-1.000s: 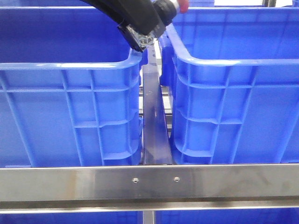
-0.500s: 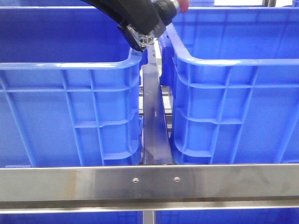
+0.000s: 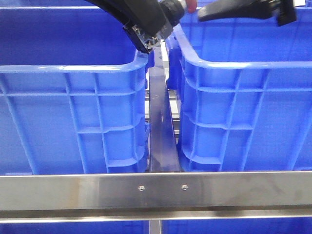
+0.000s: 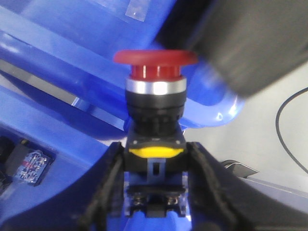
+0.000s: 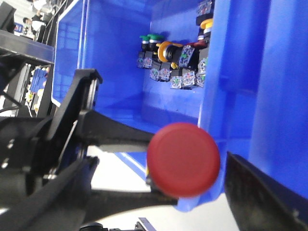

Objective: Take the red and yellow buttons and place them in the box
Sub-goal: 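Grasp the red button with the right gripper and open the left gripper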

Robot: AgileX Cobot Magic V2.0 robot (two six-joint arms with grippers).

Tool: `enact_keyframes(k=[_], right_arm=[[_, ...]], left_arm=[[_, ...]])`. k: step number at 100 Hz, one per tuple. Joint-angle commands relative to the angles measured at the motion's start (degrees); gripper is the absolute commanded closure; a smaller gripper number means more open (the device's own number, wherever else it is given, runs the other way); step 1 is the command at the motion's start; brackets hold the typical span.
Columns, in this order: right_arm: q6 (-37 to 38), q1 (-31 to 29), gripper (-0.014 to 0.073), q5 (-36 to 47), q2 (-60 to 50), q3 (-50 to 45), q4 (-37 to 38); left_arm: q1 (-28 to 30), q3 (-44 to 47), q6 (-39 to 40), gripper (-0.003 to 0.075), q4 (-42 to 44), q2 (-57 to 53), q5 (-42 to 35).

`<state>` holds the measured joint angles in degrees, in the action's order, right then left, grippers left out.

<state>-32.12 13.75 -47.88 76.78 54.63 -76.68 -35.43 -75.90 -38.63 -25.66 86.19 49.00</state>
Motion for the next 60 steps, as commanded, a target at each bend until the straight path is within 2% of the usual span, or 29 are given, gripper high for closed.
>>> enact_keyframes(k=[1,21,28,52,60], right_arm=[[-1.06,0.81,0.0004,-0.23,-0.22,2.96,-3.59],[-1.06,1.24,0.0006,0.25,1.09,3.11,-3.82],[-1.06,1.24,0.0041,0.25,1.08,3.11,-3.82],[-1.06,1.24,0.0313,0.25,1.08,3.11,-3.82],[-1.06,1.24,0.0372,0.25,1.08,3.11,-3.82]], left_arm=[[-0.29,-1.65,0.09,0.0565,-2.52,-1.95,-2.34],[-0.29,-1.65,0.09,0.0565,-2.52,-1.95,-2.34],[-0.29,-1.65,0.09,0.0565,-2.52,-1.95,-2.34],[-0.29,-1.65,0.09,0.0565,-2.52,-1.95,-2.34],[-0.29,-1.65,0.09,0.0565,-2.52,-1.95,-2.34]])
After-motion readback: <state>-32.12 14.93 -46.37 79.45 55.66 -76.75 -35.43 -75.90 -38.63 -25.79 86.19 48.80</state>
